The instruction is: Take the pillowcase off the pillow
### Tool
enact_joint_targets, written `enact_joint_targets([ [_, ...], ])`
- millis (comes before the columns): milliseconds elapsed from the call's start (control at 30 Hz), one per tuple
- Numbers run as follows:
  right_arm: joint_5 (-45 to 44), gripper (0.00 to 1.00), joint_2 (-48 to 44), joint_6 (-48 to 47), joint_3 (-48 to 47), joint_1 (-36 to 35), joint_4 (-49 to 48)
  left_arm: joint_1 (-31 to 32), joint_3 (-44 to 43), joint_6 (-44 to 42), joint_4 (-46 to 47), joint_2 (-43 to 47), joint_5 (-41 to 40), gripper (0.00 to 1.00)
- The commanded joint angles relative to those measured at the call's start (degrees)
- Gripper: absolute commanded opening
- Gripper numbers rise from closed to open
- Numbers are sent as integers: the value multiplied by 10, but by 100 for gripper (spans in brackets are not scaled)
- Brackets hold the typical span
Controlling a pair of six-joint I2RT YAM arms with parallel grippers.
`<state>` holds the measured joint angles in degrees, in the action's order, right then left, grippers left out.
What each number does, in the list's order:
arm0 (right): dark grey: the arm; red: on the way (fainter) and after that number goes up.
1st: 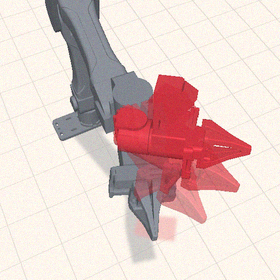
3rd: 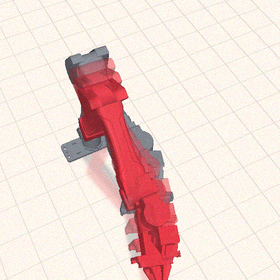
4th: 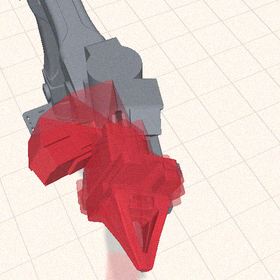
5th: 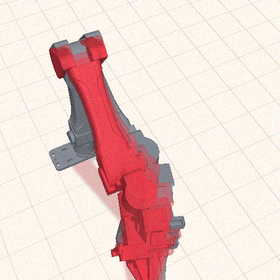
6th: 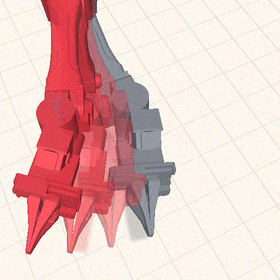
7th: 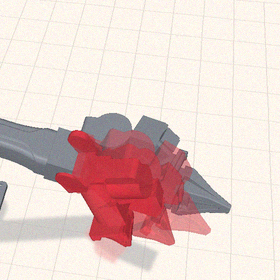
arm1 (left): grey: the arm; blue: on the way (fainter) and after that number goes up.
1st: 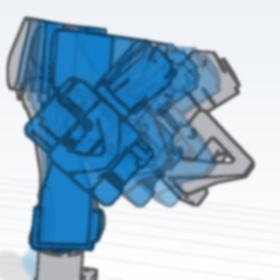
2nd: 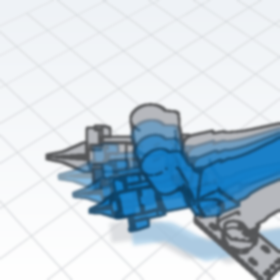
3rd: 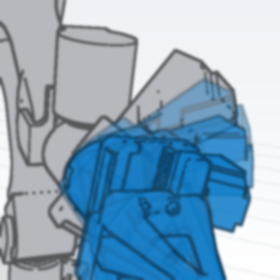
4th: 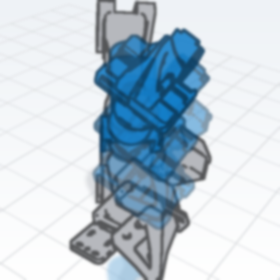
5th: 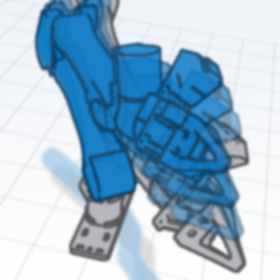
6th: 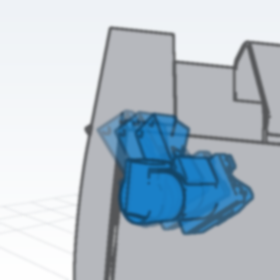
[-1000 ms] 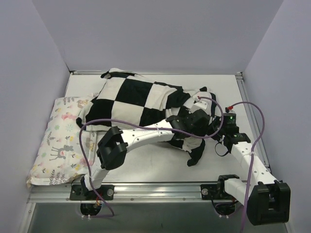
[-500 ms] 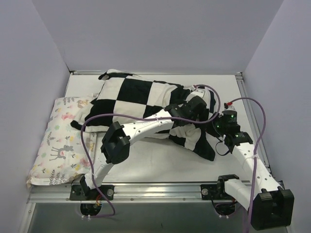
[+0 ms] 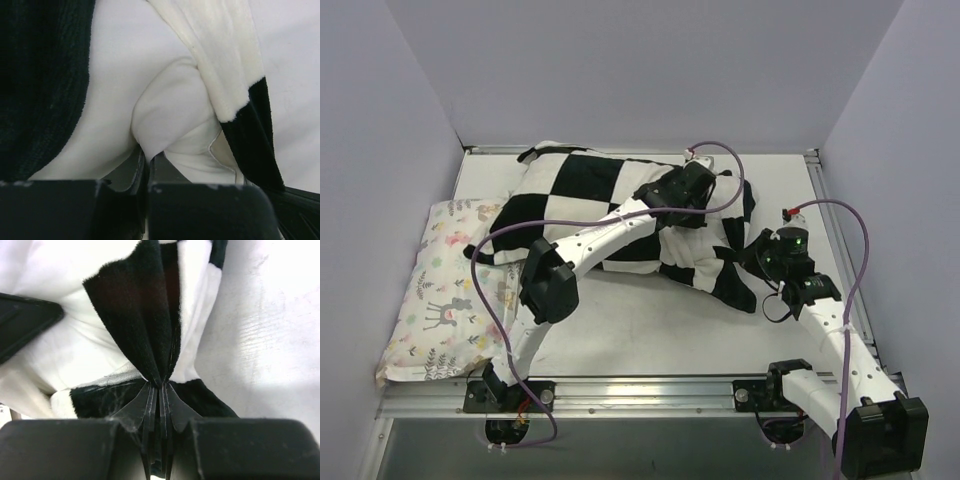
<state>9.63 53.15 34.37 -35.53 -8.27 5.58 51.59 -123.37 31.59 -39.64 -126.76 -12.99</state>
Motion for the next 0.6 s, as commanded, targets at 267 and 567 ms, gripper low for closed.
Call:
enact_joint_targets([
  [267, -31, 0, 8, -11, 50, 41, 85, -131, -67, 27, 28, 53, -23, 0],
  [567, -31, 0, 44, -4, 70, 44, 44, -175, -88, 58, 28, 72, 40, 0],
])
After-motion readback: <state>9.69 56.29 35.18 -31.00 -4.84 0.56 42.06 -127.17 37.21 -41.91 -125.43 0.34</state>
